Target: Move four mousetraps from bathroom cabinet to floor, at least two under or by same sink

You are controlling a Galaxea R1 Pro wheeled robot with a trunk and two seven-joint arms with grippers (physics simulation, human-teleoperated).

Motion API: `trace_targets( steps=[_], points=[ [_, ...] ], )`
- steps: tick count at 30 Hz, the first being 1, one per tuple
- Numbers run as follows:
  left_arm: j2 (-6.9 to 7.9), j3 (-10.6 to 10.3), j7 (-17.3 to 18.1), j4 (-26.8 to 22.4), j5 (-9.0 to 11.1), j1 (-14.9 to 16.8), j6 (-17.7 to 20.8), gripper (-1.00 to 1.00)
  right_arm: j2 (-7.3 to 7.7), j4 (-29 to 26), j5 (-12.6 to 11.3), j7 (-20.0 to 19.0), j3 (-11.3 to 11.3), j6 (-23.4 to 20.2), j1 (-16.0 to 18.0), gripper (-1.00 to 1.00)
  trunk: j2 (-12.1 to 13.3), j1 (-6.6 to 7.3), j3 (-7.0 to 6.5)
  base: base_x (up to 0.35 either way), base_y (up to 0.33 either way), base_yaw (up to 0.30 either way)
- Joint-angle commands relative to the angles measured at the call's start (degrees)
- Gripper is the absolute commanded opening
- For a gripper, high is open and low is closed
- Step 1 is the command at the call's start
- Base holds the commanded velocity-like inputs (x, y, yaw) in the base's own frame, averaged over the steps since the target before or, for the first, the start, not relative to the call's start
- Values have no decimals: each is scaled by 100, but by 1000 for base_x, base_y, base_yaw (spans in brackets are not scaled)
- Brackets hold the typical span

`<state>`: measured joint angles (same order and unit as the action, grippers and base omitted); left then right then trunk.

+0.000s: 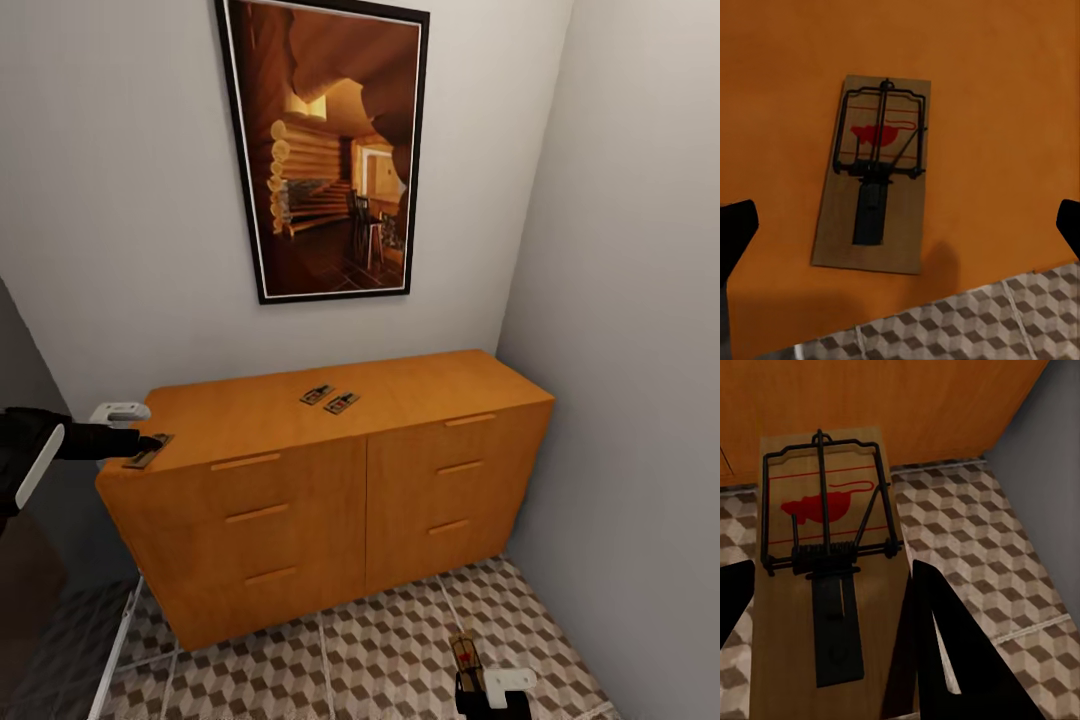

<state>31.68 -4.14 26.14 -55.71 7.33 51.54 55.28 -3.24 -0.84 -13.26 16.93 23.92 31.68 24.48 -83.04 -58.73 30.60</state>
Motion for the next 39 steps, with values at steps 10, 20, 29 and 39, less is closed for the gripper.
trace_targets(
  steps=[10,20,29,39],
  points=[
    [-11,-17,-30,-2,56,5,27,100,-9,5,-63,-3,51,22,4,-100,-4,0,84,0,0,0],
    [-12,-17,-30,20,57,5,27,100,-10,5,-63,-8,51,22,4,-100,-4,0,92,8,23,0],
    [-43,-17,-30,67,53,5,24,100,-10,5,-63,-10,51,22,4,-100,-4,0,92,42,66,0],
    [-67,-107,-33,74,50,5,19,100,-11,5,-63,-10,51,22,4,-100,-4,0,92,1,2,0]
  ],
)
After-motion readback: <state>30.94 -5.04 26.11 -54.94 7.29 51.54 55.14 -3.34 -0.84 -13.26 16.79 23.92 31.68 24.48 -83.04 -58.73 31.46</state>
